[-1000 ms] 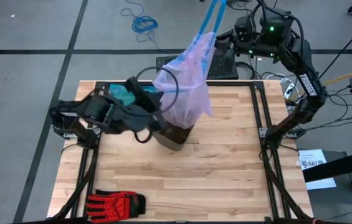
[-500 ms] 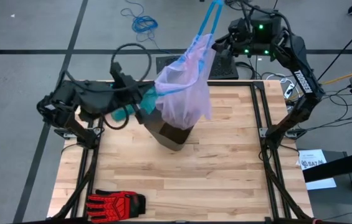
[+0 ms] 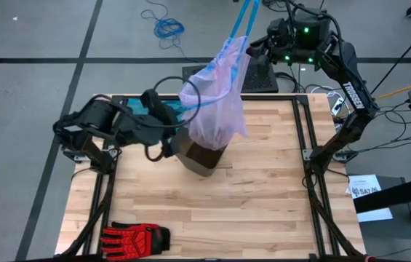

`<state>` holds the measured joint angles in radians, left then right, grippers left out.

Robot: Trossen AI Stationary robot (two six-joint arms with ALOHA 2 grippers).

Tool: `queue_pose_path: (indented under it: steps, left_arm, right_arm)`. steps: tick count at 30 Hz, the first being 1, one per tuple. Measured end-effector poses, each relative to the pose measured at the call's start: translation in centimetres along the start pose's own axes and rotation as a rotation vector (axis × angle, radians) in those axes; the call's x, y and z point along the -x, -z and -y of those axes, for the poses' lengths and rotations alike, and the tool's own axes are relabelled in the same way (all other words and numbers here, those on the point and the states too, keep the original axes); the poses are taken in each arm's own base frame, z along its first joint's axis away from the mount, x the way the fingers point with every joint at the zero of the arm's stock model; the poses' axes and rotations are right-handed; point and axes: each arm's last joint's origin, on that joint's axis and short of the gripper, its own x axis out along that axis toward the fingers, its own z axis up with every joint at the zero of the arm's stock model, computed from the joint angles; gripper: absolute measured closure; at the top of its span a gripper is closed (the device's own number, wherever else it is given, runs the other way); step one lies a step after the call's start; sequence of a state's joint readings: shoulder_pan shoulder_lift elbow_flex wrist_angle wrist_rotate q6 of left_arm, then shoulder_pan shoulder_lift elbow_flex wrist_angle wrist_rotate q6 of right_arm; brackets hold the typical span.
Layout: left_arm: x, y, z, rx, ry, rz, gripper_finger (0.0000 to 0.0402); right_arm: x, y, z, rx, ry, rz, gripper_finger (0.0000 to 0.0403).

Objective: Place trash/remove bag and relplace
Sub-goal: Remove the pink trash bag from the black trash bin

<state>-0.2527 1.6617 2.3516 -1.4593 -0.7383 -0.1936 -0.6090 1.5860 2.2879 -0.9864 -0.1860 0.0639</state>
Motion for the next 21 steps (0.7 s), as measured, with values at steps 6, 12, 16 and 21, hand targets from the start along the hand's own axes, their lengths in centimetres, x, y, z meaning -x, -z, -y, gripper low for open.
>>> queue_pose_path:
  steps: [6,12,16,21]
  left_arm:
    - [-2.1,-0.2,0.3,-0.023,-0.051,-0.042,0.0281]
    - [-3.0,-0.4,-0.1,-0.019,-0.160,-0.042,0.0281]
    - [-3.2,-0.5,-0.4,-0.003,-0.148,-0.047,0.0281]
    - [-3.6,-0.5,-0.1,-0.006,-0.097,-0.066,0.0281]
  right_arm:
    - [0.0,-0.2,0.0,0.004,-0.001,0.023,0.0403]
    - [0.0,-0.2,0.0,0.008,-0.001,0.024,0.0403]
    - [0.0,-0.2,0.0,0.009,-0.001,0.024,0.0403]
    - [0.0,-0.2,0.0,0.022,-0.001,0.024,0.0403]
